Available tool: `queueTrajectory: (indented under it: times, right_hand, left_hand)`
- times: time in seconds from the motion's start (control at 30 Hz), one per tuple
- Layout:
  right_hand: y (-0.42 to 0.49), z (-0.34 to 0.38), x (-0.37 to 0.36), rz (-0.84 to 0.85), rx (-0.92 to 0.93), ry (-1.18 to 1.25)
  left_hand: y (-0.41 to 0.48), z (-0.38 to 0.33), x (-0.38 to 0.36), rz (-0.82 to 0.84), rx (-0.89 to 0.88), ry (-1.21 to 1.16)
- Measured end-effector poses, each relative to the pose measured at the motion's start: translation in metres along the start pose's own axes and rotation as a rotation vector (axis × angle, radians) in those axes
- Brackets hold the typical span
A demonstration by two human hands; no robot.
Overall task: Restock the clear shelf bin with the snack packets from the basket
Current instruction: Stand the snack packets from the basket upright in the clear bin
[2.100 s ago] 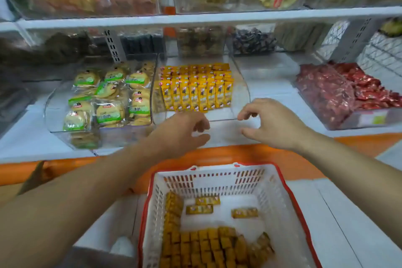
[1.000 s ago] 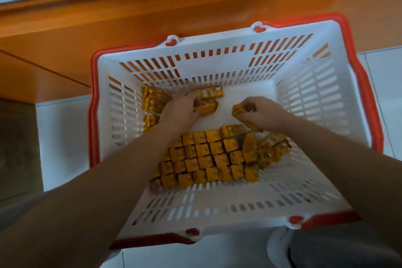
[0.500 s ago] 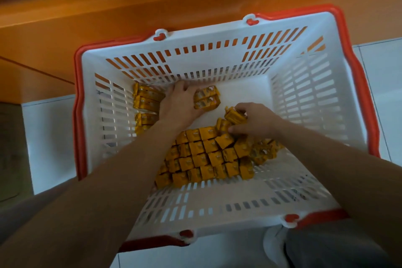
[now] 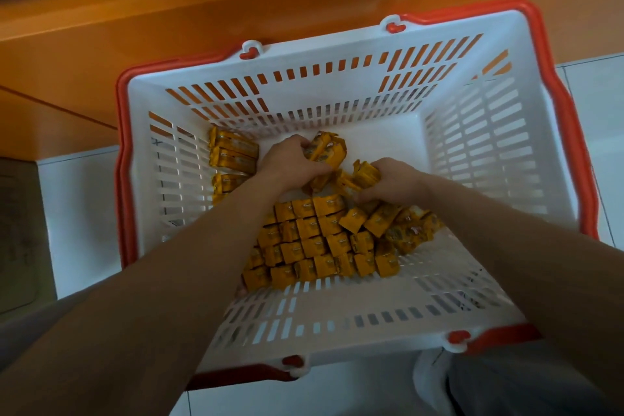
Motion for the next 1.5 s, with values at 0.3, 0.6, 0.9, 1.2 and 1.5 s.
queueTrajectory:
  times: [0.3,0.6,0.9,1.2,1.5]
  right_hand:
    - [-0.050,0.016,0.035,-0.309,-0.033,0.340]
    - [-0.160,0.092,0.096,-0.390,0.126,0.515]
    - [-0.307,0.184,0.148,-0.320,0.508,0.920]
    - [-0.324,0.231,0.133,-0.458,0.494,0.908]
    - [-0.301,0.235,0.138,-0.498,0.517,0.637]
  left_hand:
    - [-0.040,-0.027,0.043,0.022,0.052,-0.050]
    - [-0.164,-0.127,0.105,0.012,-0.048,-0.203]
    - [-0.316,-0.224,0.154,0.010,-0.343,-0.869]
    - [-0.330,-0.227,0.163,-0.183,-0.367,-1.118]
    - [-0.302,-0.218,0.182,-0.262,-0.294,-1.010]
Point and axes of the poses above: each hand's wrist, its own y-axis towards the middle knuckle, its own x-axis out of the back of the hand, z = x × y, the point moved 1 cm from there along y, towards the middle knuckle, and after that the axes turned 13 degrees about -y, right-handed, at the moved point
